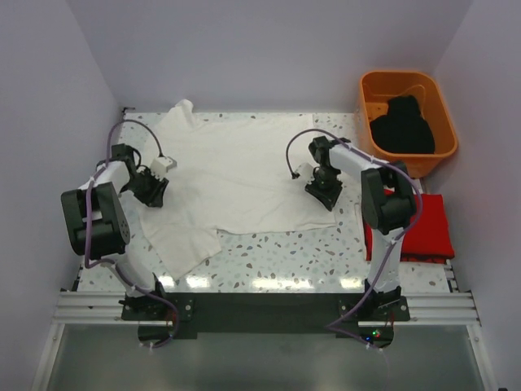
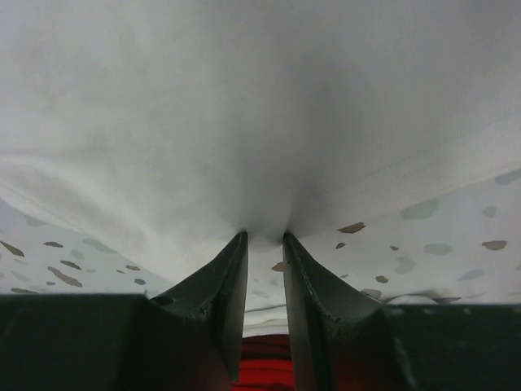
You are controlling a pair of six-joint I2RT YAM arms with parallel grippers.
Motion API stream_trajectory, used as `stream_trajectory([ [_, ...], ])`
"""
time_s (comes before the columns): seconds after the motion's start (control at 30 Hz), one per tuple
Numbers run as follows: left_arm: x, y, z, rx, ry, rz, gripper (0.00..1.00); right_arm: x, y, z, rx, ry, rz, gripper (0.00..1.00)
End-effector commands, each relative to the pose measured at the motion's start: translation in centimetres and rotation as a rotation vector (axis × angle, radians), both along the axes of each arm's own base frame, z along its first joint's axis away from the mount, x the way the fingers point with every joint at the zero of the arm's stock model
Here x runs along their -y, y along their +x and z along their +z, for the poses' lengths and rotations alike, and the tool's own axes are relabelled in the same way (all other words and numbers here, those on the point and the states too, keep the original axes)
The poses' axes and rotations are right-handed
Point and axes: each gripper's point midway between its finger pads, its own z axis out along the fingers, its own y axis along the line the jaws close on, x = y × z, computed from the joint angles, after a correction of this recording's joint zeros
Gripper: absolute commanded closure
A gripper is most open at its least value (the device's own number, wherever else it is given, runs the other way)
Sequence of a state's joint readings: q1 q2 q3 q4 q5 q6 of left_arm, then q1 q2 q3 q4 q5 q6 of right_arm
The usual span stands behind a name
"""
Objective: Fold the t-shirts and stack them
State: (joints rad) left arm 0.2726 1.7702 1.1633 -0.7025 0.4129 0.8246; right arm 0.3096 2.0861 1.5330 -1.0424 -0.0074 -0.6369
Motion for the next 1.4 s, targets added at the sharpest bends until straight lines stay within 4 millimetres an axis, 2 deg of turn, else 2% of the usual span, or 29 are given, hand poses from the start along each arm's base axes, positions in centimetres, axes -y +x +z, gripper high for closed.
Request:
stream_trajectory([
  [0.0, -0.7, -2.8, -0.3, -0.016, 0.084, -0.049, 0.61, 0.4, -0.9, 0.2, 0.034, -0.020, 0.033, 0.73],
  [0.03, -1.1, -3.6, -0.6, -0.034, 0.115, -0.062, 0.63, 0.3, -1.5, 0.4, 0.030, -0.022, 0.041, 0.73],
  [0.07, -0.9, -5.6, -1.6, -0.084, 0.116, -0.073, 0.65, 0.5, -2.8, 0.0, -0.001, -0.028, 0.046, 0.74],
  [0.1, -0.8, -6.5, -1.5, -0.091, 0.126, -0.083, 0.66, 0.5, -3.5, 0.1, -0.012, -0.030, 0.054, 0.74],
  [0.17, -0.4, -10.1, -2.4, -0.170, 0.129, -0.136, 0.69, 0.4, -5.9, 0.7, -0.047, -0.027, 0.071, 0.74],
  [0.23, -0.5, -12.2, -2.0, -0.182, 0.153, -0.177, 0.72, -0.1, -7.9, 1.2, -0.083, -0.008, 0.087, 0.73],
  [0.27, 0.0, -14.6, -2.4, -0.245, 0.136, -0.200, 0.72, 0.2, -9.5, 1.8, -0.108, -0.008, 0.094, 0.73],
  [0.33, 0.4, -16.9, -1.4, -0.273, 0.119, -0.243, 0.74, 0.1, -11.3, 2.5, -0.155, 0.011, 0.106, 0.72],
  [0.37, 0.5, -17.1, -0.8, -0.266, 0.114, -0.258, 0.75, -0.1, -11.5, 3.3, -0.153, 0.031, 0.112, 0.72],
  [0.43, 1.5, -16.9, 0.7, -0.240, 0.042, -0.281, 0.76, -0.5, -10.9, 4.0, -0.134, 0.047, 0.117, 0.72],
  [0.5, 1.5, -13.4, 2.8, -0.153, 0.019, -0.230, 0.75, -1.4, -8.1, 4.8, -0.065, 0.068, 0.105, 0.72],
  [0.53, 2.0, -11.2, 3.5, -0.090, -0.025, -0.208, 0.73, -1.7, -7.1, 4.9, -0.047, 0.077, 0.084, 0.71],
  [0.57, 1.4, -7.9, 5.3, -0.009, -0.017, -0.171, 0.71, -2.6, -4.9, 5.7, 0.005, 0.092, 0.081, 0.71],
  [0.6, 1.2, -6.0, 4.9, -0.006, -0.041, -0.131, 0.70, -3.0, -3.8, 4.6, -0.009, 0.082, 0.072, 0.71],
  [0.63, 0.7, -3.4, 5.3, 0.036, -0.056, -0.056, 0.67, -3.8, -1.6, 5.4, 0.046, 0.098, 0.056, 0.71],
  [0.67, 0.1, -0.8, 6.6, 0.091, -0.053, -0.031, 0.65, -4.3, -0.4, 5.2, 0.066, 0.101, 0.051, 0.71],
  [0.7, -0.1, 0.6, 5.5, 0.060, -0.086, 0.025, 0.65, -4.4, 0.7, 5.1, 0.085, 0.091, 0.038, 0.72],
  [0.73, -0.8, 2.5, 5.6, 0.094, -0.078, 0.053, 0.65, -4.5, 1.6, 4.0, 0.079, 0.075, 0.032, 0.72],
  [0.77, -1.5, 4.3, 6.2, 0.124, -0.069, 0.075, 0.64, -5.0, 3.4, 4.4, 0.129, 0.081, 0.033, 0.72],
  [0.8, -1.9, 5.1, 4.6, 0.088, -0.069, 0.099, 0.64, -4.7, 4.2, 4.1, 0.145, 0.061, 0.029, 0.72],
  [0.87, -3.2, 6.8, 3.0, 0.070, -0.043, 0.152, 0.64, -5.0, 5.6, 2.8, 0.155, 0.053, 0.024, 0.72],
  [0.97, -4.7, 7.2, 0.9, 0.036, 0.013, 0.206, 0.66, -4.6, 6.4, 1.1, 0.151, 0.017, 0.016, 0.72],
  [1.1, -5.9, 5.1, -1.3, -0.031, 0.108, 0.221, 0.72, -4.2, 6.0, -0.3, 0.130, -0.005, 0.024, 0.72],
  [1.13, -5.8, 3.7, -2.3, -0.066, 0.117, 0.219, 0.75, -3.8, 5.4, -0.8, 0.114, -0.019, 0.026, 0.72],
  [1.2, -6.3, 1.8, -2.4, -0.088, 0.160, 0.205, 0.79, -3.7, 4.6, -0.8, 0.100, -0.021, 0.035, 0.73],
  [1.23, -5.9, -0.5, -3.6, -0.140, 0.161, 0.196, 0.80, -3.3, 3.3, -1.4, 0.062, -0.024, 0.039, 0.73],
  [1.3, -6.0, -2.9, -3.4, -0.168, 0.185, 0.177, 0.83, -3.3, 1.8, -0.9, 0.042, -0.016, 0.050, 0.73],
  [1.33, -5.3, -5.6, -4.4, -0.235, 0.172, 0.167, 0.83, -2.8, -0.4, -1.5, -0.017, -0.026, 0.058, 0.74],
  [1.37, -5.1, -6.8, -4.0, -0.238, 0.173, 0.161, 0.84, -2.6, -1.5, -1.3, -0.038, -0.026, 0.062, 0.74],
])
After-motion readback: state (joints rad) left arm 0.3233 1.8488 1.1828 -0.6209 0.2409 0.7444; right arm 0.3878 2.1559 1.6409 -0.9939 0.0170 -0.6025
